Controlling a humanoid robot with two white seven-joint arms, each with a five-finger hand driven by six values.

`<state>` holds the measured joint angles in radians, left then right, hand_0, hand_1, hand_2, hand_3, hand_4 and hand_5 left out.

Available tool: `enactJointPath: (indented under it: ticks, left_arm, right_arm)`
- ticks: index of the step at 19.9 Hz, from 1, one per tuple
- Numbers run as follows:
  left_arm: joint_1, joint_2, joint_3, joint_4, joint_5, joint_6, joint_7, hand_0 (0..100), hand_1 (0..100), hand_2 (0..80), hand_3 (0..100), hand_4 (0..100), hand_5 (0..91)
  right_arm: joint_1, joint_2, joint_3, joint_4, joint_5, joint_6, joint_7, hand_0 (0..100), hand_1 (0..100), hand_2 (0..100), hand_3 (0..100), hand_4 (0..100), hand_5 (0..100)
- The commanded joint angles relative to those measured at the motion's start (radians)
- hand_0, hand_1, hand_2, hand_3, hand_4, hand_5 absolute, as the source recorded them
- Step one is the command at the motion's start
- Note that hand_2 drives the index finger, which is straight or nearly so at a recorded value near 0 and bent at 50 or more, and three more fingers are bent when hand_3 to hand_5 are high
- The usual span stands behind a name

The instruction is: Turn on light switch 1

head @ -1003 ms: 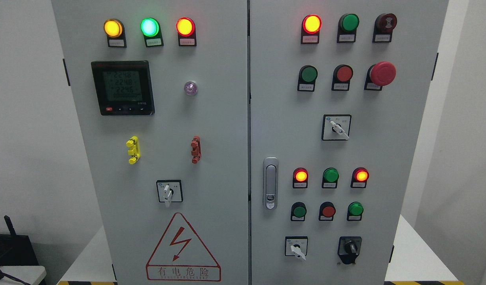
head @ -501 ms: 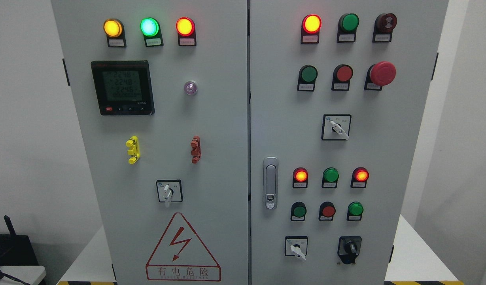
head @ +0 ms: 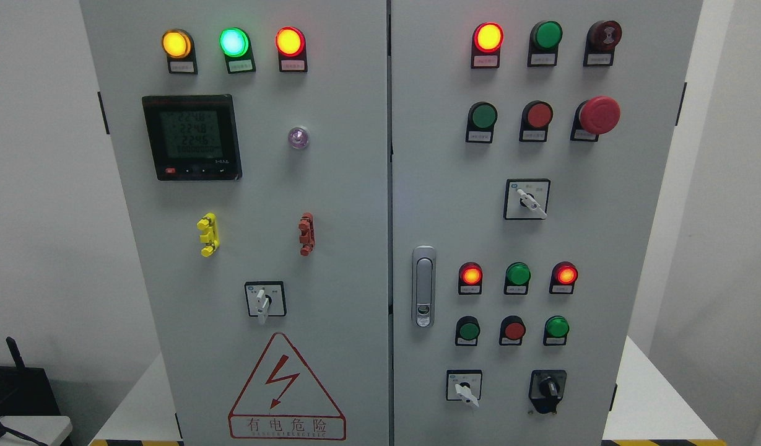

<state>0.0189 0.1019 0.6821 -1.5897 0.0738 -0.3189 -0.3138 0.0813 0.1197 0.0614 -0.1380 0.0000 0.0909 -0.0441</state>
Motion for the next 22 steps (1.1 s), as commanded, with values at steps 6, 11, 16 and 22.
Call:
enactJointPath:
  ticks: [6,11,16,22]
  left_arm:
    - [-0.076,-0.010,-0.251,-0.205,0.009,0.058,0.007,20,17,38.7,55,60,45.8]
    - [-0.102,-0.027,-0.358,-0.233,-0.002,0.086,0.033,16,20,40.1,56,60,47.7]
    - [-0.164,-0.056,-0.447,-0.266,-0.003,0.199,0.124,14,24,41.5,56,60,48.9]
    - [-0.198,-0.088,-0.512,-0.268,-0.136,0.224,0.171,9,29,44.3,60,63,53.4]
  right_arm:
    - [0.000,0.000,0.000,0.000,-0.017,0.000,0.000,12,39,0,0,0,0]
    - [0.000,0.000,0.000,0.000,-0.017,0.000,0.000,12,39,0,0,0,0]
    - [0.000,0.000,0.000,0.000,-0.018,0.000,0.000,12,39,0,0,0,0]
    - [0.000,0.000,0.000,0.000,-0.017,0.000,0.000,12,39,0,0,0,0]
